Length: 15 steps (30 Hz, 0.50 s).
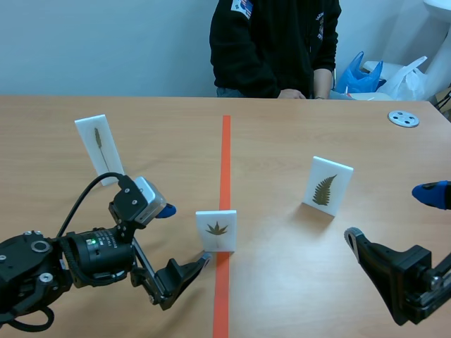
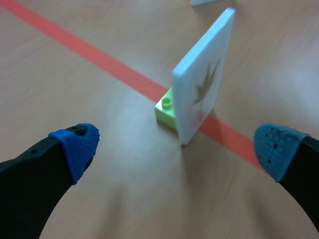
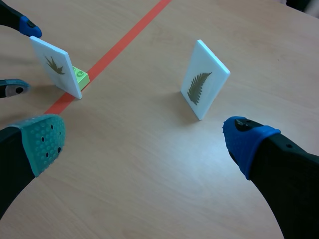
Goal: Sort the leaf by its shape. The table is split by an orange tape line. A compound leaf with several leaflets goes to the left side, a simple leaf with one blade goes to the right side. Return to the home posture when a red brick is placed on the table.
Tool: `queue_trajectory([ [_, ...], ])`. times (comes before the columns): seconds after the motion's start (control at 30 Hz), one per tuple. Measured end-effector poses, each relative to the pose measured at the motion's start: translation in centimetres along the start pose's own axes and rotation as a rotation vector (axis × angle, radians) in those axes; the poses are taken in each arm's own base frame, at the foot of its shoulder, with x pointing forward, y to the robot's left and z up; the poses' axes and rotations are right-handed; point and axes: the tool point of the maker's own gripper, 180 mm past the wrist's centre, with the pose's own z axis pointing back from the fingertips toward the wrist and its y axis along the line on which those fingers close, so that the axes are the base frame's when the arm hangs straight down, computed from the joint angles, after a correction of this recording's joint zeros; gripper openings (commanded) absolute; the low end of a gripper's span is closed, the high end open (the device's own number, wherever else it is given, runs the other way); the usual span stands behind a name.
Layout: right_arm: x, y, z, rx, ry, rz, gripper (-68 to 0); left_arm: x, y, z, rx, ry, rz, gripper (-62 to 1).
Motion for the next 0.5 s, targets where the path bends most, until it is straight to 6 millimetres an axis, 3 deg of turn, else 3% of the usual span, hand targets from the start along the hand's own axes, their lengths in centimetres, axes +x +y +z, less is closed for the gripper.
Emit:
queue_trajectory([
  [0.5,0.0,0.0,0.0,0.0,0.0,0.0,-1.2,0.5,-2.2,-2.6,-0.052,-0.023,-0.019,1.4],
])
